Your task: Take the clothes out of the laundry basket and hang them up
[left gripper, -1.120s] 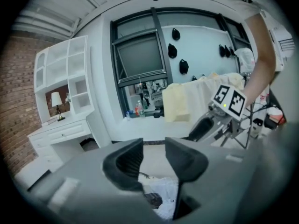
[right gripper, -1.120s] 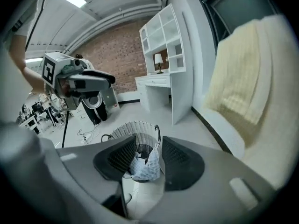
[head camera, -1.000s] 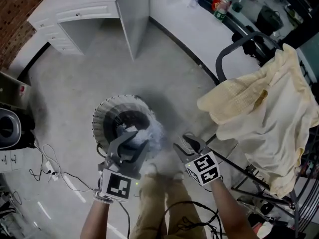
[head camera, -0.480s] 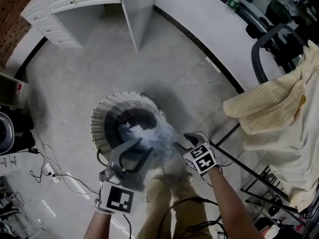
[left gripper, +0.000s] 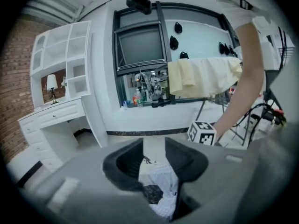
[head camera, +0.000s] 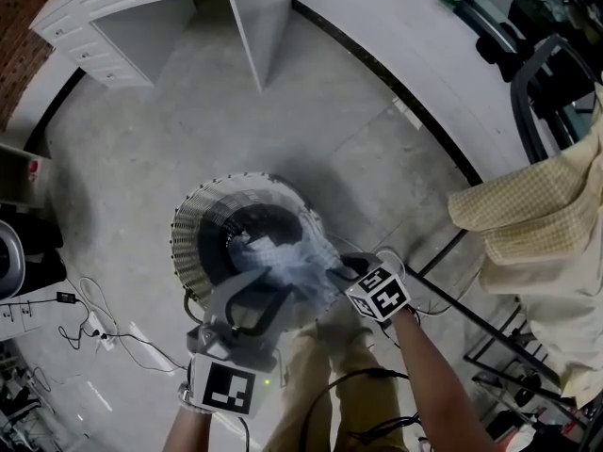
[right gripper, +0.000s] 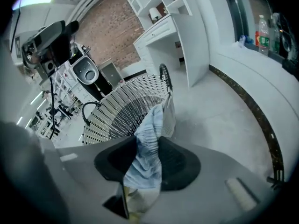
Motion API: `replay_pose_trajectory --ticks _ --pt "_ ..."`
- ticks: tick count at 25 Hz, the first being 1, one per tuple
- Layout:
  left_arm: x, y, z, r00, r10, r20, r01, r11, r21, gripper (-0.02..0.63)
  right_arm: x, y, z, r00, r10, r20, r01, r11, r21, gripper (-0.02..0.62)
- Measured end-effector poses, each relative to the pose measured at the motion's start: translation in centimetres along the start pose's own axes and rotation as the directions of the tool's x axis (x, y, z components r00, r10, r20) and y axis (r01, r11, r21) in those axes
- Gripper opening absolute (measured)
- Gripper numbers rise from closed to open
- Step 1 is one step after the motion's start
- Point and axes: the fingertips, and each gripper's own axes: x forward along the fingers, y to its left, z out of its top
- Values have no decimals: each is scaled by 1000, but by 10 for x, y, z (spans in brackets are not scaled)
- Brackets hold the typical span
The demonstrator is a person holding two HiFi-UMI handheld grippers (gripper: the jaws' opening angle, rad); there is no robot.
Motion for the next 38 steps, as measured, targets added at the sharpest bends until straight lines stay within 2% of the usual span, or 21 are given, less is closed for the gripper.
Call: replay_pose_trajectory --ticks 2,4,9,14,18,21,29,38 --pt "0 4 1 1000 8 3 -8 1000 -6 133 2 6 1 1000 -18 -25 17 998 -58 112" --pt "-2 8 4 1000 14 1 -14 1000 -12 133 -1 8 5 998 -55 -31 52 994 -97 101" --pt "-16 11 20 1000 20 -16 -21 999 -24 133 -38 13 31 992 -129 -10 126 980 -154 97" --pt "-32 9 52 1000 19 -18 -19 1000 -8 133 -99 30 75 983 -178 53 185 950 -250 97" --pt "-46 3 85 999 4 -33 -2 998 65 134 -158 50 108 975 -194 104 218 916 -335 95" --pt "-56 4 113 1000 9 -25 -7 997 83 135 -205 64 136 966 -214 144 255 875 -412 97" --pt "-83 -1 200 999 10 33 -15 989 146 135 -337 110 207 926 -238 294 364 769 -525 95" --pt "-90 -14 282 995 -36 91 9 958 286 135 -462 161 249 861 -279 426 507 553 -661 97"
